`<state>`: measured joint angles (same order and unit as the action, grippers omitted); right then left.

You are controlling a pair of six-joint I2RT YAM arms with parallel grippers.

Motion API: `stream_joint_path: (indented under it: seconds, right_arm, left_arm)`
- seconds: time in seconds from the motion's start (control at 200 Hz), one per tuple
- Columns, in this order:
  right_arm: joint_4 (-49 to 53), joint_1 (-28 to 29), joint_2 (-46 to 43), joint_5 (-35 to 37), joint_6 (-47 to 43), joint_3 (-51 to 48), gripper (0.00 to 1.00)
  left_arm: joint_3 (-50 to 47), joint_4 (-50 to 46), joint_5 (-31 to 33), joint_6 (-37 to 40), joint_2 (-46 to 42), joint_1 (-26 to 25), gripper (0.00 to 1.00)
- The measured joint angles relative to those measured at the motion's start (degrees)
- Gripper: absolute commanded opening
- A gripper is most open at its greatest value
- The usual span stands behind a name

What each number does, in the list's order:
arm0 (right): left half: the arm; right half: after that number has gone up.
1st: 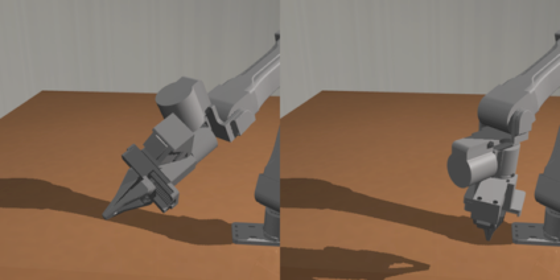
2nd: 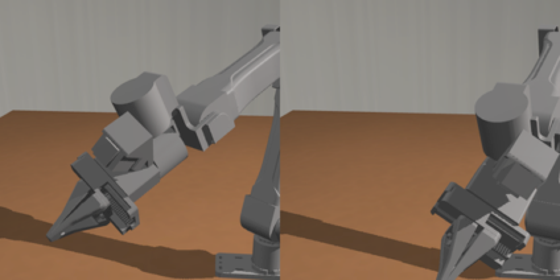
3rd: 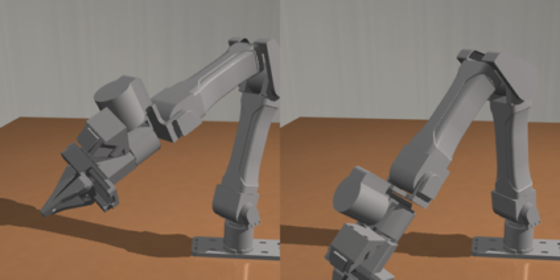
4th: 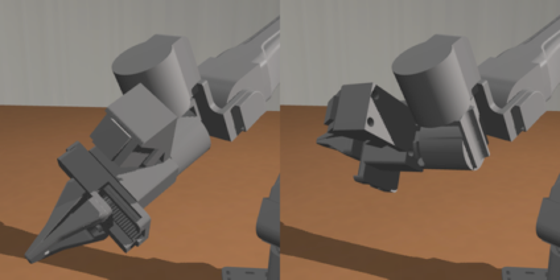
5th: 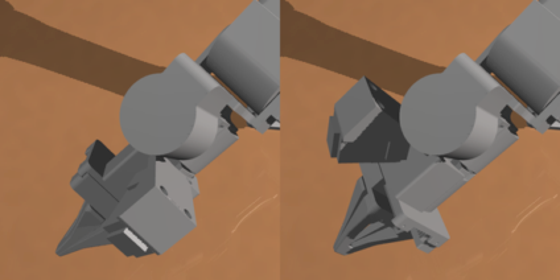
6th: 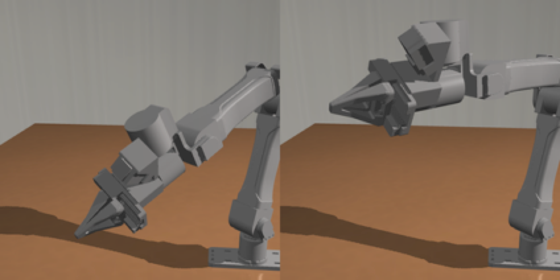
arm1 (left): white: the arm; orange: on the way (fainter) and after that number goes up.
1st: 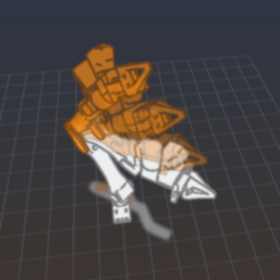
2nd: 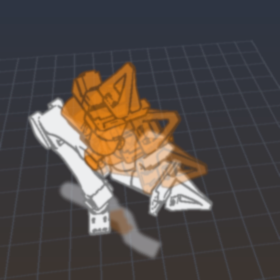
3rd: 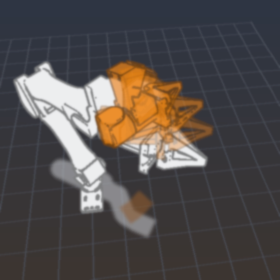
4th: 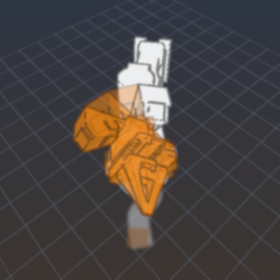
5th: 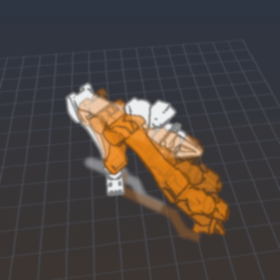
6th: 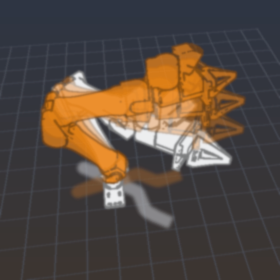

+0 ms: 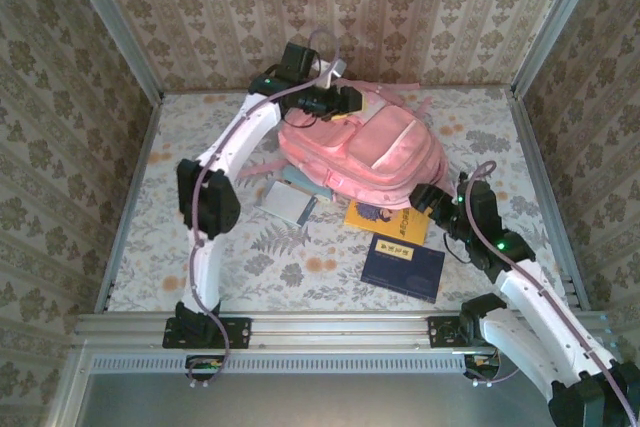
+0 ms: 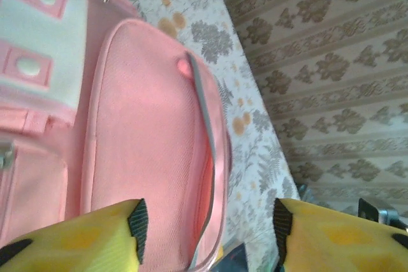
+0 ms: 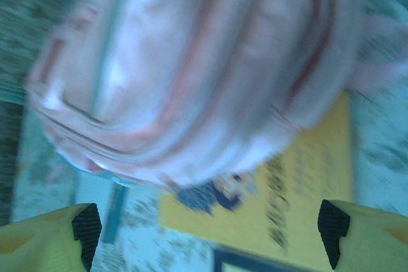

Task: Pack the student bag

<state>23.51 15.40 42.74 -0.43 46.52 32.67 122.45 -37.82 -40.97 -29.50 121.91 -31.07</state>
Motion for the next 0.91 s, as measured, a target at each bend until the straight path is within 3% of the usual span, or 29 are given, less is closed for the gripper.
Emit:
stream_joint_path:
  seconds: [0.285, 0.515, 0.725, 0.905]
  right_arm:
    - [22.0, 0.0, 4.3, 1.6, 5.1, 1.1, 0.83]
    - [23.9, -0.1, 4.6, -1.9, 5.1, -0.7, 0.83]
    - [18.4, -1.0, 9.6, -10.4, 4.2, -7.1, 0.83]
    - [17.9, -1.0, 8.2, -11.9, 2.4, -7.4, 0.86]
  left_arm:
    - [-35.9, 5.7, 7.3, 2.1, -24.9, -8.7, 0.64]
    - [-61.6, 11.7, 7.8, 1.7, -28.0, -13.8, 0.7]
    - [-67.0, 17.7, 7.3, 0.3, -25.6, -18.2, 0.7]
    - [-66.8, 21.0, 6.5, 0.1, -22.2, -19.9, 0.7]
